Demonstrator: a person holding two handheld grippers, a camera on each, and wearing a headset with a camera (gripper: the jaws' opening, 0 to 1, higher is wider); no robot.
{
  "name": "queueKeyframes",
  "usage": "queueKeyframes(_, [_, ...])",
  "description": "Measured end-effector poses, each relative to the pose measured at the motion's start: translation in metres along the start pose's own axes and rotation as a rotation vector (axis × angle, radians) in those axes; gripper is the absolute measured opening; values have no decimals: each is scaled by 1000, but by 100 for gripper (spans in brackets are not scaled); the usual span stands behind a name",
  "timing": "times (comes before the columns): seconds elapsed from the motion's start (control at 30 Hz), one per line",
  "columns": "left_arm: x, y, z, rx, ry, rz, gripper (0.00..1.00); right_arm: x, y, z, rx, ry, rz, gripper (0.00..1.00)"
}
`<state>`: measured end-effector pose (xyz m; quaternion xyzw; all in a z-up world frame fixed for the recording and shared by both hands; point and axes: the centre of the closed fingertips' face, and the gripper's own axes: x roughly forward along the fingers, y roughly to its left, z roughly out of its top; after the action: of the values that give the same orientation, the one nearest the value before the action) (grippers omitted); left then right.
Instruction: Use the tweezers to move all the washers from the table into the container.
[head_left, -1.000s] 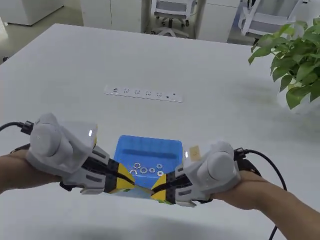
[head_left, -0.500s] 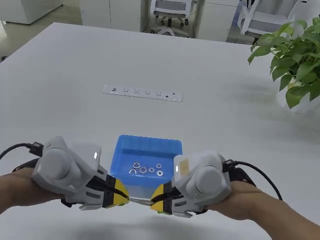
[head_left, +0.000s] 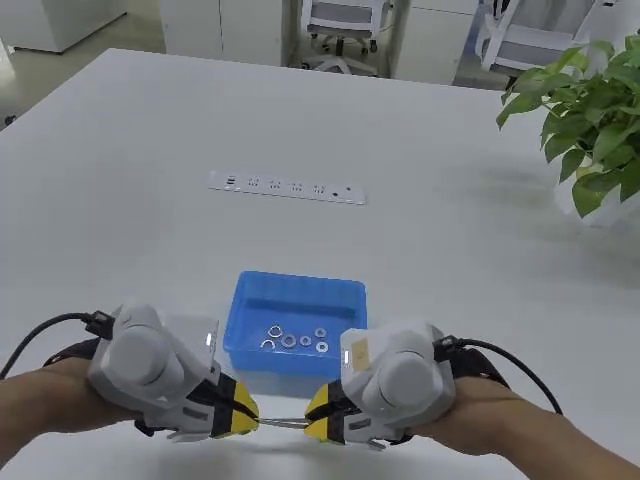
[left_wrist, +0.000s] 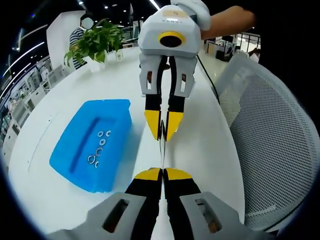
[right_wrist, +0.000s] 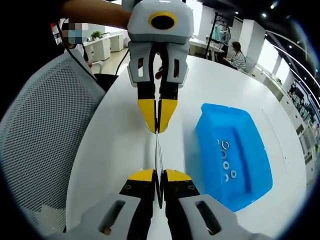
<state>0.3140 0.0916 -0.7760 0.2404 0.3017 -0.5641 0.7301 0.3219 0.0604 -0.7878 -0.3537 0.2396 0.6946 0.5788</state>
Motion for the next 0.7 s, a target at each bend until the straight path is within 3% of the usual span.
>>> queueKeyframes(0.7, [19,-11,-19,-5,78,-22,5,14,12,-12,14,38,3,8])
